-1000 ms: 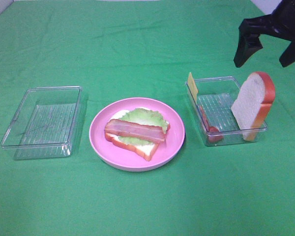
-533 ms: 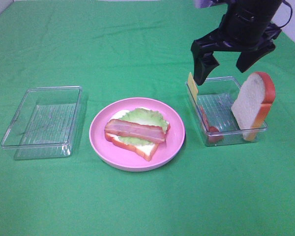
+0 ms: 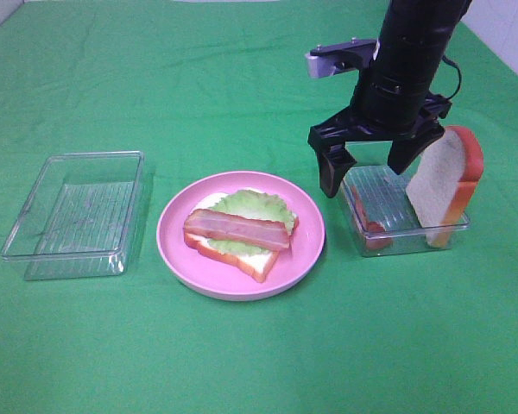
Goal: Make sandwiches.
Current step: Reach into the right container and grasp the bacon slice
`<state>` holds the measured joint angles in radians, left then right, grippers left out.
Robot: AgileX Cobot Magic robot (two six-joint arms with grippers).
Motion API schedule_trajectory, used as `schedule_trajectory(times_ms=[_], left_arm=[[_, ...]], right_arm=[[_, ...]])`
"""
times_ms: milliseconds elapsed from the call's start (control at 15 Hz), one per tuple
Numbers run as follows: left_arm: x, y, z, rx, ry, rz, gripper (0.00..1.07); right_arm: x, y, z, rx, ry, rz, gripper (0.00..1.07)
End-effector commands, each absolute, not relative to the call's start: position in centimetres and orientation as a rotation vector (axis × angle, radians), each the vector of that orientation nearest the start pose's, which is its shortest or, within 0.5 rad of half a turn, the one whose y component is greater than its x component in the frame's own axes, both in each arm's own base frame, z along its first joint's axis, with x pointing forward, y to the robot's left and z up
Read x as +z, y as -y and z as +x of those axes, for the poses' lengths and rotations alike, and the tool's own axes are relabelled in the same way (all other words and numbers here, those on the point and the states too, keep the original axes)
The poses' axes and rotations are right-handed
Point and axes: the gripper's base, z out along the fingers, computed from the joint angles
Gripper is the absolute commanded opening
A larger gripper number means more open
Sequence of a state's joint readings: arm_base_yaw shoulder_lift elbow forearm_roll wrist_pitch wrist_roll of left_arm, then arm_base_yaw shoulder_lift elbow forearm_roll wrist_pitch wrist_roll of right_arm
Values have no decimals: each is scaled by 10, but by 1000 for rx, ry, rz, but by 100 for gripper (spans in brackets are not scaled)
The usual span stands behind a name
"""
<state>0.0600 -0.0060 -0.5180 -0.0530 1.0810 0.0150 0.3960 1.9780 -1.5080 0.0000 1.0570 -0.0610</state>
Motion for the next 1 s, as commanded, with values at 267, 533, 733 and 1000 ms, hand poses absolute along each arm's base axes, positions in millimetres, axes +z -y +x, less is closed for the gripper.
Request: schedule_trajectory(times_ms=[267, 533, 733, 1000], left_arm=[[281, 5, -10, -23, -2022, -44, 101], [281, 5, -10, -23, -2022, -44, 101], [281, 5, -10, -23, -2022, -44, 101], [281, 5, -10, -23, -2022, -44, 101]], right_arm=[[186, -155, 372, 22, -2989, -667, 57], [171, -156, 374, 12, -3025, -673, 50], [169, -156, 374, 10, -3031, -675, 17], [175, -154, 373, -15, -3019, -697, 0]])
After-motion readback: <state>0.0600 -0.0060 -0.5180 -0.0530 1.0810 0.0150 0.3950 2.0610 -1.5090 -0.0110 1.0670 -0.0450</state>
